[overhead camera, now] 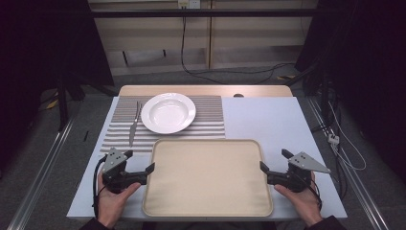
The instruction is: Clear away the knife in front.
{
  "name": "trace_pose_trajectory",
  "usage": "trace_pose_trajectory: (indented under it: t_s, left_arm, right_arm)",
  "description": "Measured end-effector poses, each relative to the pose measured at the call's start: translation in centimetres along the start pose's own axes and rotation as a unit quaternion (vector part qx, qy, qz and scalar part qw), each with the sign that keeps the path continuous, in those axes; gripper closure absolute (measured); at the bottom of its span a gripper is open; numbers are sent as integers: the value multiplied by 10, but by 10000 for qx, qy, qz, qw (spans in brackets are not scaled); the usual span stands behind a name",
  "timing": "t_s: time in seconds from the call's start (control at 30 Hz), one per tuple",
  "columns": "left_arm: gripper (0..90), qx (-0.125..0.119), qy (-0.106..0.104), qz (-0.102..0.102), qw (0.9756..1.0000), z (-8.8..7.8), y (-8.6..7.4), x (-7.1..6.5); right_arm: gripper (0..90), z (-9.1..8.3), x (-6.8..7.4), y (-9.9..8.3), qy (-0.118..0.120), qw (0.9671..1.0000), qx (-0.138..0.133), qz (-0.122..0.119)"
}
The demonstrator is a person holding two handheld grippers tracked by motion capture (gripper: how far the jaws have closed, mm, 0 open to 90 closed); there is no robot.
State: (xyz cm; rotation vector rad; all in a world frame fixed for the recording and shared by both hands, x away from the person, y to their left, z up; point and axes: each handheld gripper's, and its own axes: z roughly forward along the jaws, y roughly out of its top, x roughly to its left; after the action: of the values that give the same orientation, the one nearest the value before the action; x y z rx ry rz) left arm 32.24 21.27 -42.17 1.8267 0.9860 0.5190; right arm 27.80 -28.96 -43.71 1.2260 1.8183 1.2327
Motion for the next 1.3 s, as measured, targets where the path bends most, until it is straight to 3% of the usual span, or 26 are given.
trace_pose_trajectory:
  t_s: [0.13, 0.53, 0.57, 0.63, 0.67, 0.7, 0.83, 1.03, 1.07, 1.17, 1.3]
  left_arm:
    - [66, 151, -23, -81, 9998, 1, 3, 3]
    - [56, 384, -16, -66, 9992, 11, 16, 13]
    - [50, 520, -130, -19, 9986, 13, 19, 15]
    - [59, 538, -130, -8, 9985, 15, 21, 16]
    - [59, 549, -4, 172, 9983, 16, 24, 18]
    - [60, 586, -23, 204, 9981, 17, 26, 19]
    - [87, 667, -88, 83, 9977, 18, 32, 28]
    - [76, 818, 121, -72, 9966, 30, 40, 41]
    - [76, 887, 327, -163, 9954, 33, 43, 44]
    - [76, 964, 500, -57, 9941, 37, 47, 46]
    - [80, 1016, 505, -58, 9935, 40, 50, 49]
  right_arm:
    - [81, 1, 0, 0, 39, 10000, 23, 21]
    - [78, 2, -1, 0, 56, 10000, 46, 52]
    - [72, 2, -1, 0, 67, 10000, 34, 61]
    - [72, 2, 0, 0, 81, 9999, 32, 58]
    - [73, 3, 0, 0, 84, 9999, 42, 56]
    - [73, 3, 0, 0, 84, 9999, 56, 78]
    - [73, 4, 0, 0, 62, 9999, 67, 74]
    - [72, 4, 0, 0, 48, 9999, 93, 72]
    - [72, 4, 0, 0, 56, 9999, 92, 72]
    - [73, 4, 1, 0, 60, 9999, 102, 43]
    - [73, 4, 0, 0, 64, 9999, 104, 45]
